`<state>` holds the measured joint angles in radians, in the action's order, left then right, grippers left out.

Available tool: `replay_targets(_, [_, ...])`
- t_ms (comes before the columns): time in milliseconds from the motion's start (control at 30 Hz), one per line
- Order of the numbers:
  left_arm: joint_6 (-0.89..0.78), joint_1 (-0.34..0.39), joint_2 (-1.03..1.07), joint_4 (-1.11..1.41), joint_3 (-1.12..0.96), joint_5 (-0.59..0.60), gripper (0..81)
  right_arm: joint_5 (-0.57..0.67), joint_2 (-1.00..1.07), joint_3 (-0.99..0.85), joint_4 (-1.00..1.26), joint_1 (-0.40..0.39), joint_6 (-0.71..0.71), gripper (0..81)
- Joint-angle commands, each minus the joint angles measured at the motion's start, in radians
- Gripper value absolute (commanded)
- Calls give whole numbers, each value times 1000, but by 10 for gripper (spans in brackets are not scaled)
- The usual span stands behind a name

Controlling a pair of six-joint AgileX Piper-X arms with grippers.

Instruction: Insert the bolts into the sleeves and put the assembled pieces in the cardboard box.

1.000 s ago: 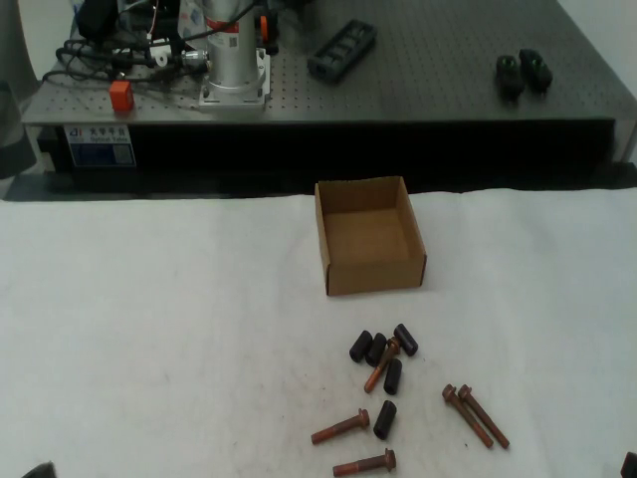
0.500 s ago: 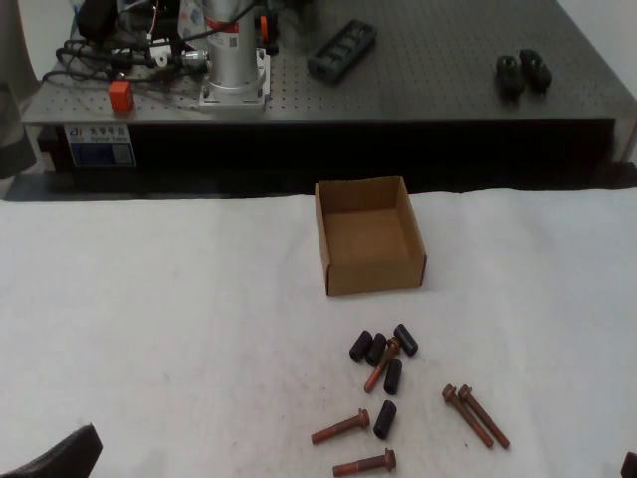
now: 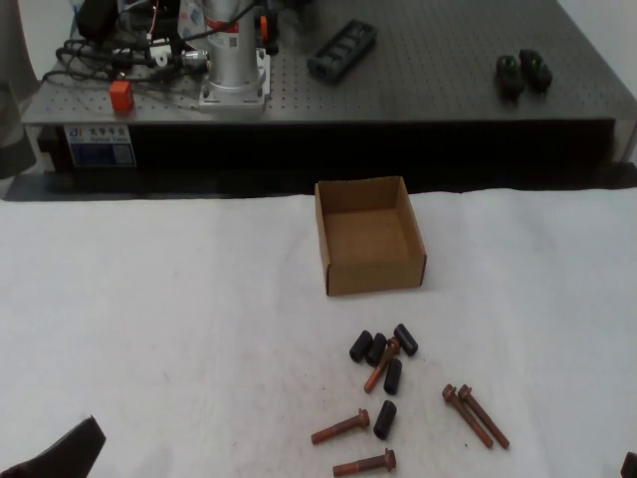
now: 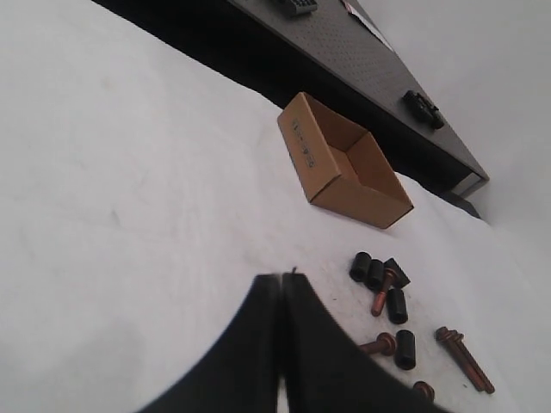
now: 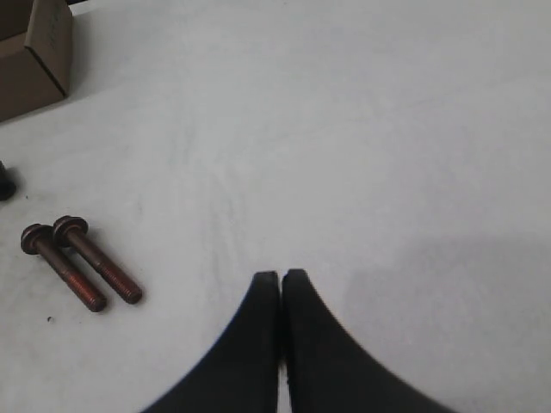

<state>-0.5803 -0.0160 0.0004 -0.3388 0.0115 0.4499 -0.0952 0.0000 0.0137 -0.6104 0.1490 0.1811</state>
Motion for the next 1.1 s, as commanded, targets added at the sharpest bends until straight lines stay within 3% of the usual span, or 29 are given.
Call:
replay_targets(0, [-20, 3, 0, 19, -12, 9, 6, 9, 0, -14, 3, 0, 2, 0])
replay_targets(400, [-20, 5, 0, 19, -12, 9, 6, 12, 0, -14, 51, 0, 5, 0])
replay_targets(600, [-20, 3, 0, 27, -12, 9, 6, 183, 0, -14, 288, 0, 236, 0])
replay_targets(800, [-20, 3, 0, 84, -12, 9, 6, 172, 0, -14, 500, 0, 280, 0])
replay_targets(900, [-100, 3, 0, 95, -12, 9, 6, 222, 0, -14, 545, 0, 357, 1])
replay_targets(967, [-179, 3, 0, 97, -12, 9, 6, 320, 0, -14, 571, 0, 369, 22])
replay_targets(1067, [-223, 3, 0, 152, -12, 48, 6, 435, 16, -14, 624, 0, 368, 149])
